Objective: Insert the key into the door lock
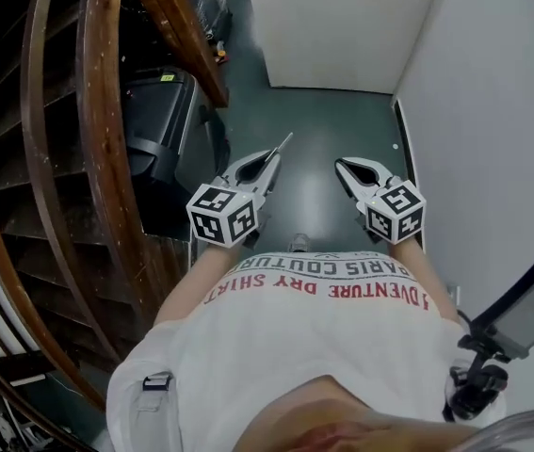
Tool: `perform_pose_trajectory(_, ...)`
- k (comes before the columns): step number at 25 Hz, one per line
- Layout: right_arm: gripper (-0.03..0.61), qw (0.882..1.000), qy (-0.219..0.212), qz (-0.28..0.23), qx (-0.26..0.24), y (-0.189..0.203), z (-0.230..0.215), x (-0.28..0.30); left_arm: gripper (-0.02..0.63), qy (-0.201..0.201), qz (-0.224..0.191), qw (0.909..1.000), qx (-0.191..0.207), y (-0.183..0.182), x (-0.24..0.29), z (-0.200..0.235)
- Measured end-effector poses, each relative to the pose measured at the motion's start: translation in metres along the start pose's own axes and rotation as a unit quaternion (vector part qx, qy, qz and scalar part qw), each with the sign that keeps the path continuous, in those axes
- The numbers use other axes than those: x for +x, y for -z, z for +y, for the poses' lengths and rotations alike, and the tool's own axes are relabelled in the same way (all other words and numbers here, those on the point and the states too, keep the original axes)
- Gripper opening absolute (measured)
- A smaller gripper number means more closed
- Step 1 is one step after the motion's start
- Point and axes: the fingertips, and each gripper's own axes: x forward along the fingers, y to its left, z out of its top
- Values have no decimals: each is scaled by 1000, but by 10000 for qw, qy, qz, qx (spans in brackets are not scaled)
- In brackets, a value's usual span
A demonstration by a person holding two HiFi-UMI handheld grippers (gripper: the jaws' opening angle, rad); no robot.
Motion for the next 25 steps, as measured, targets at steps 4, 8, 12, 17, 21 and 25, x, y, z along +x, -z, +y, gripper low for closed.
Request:
perform_pose_trajectory(4, 3, 9999, 105, 74, -58, -40, -51, 64, 23, -61, -51, 10000, -40, -48, 45, 77)
perform_pose_trajectory(8, 3, 9997, 172, 167, -107, -62, -87, 107, 23, -85, -142, 9998, -95, -83, 78, 129)
perform_pose_trajectory(12, 3, 9996, 164, 207, -96, -69, -117, 137, 23, -40, -146, 9996, -235, -93, 109, 157)
perform_pose_trajectory(17, 3, 9997, -5, 194, -157, -80, -160, 180, 23, -51, -128, 9993, -343, -98, 158, 186)
perform_pose_trajectory(21, 3, 9994, -186, 112, -273, -107, -216, 226, 23, -160, -150, 9992, -341, -122, 214, 220)
perform_pose_trajectory(25, 3, 9991, -294, 107, -278, -136, -291, 276, 23, -281, -129, 9987, -404, -153, 286, 264)
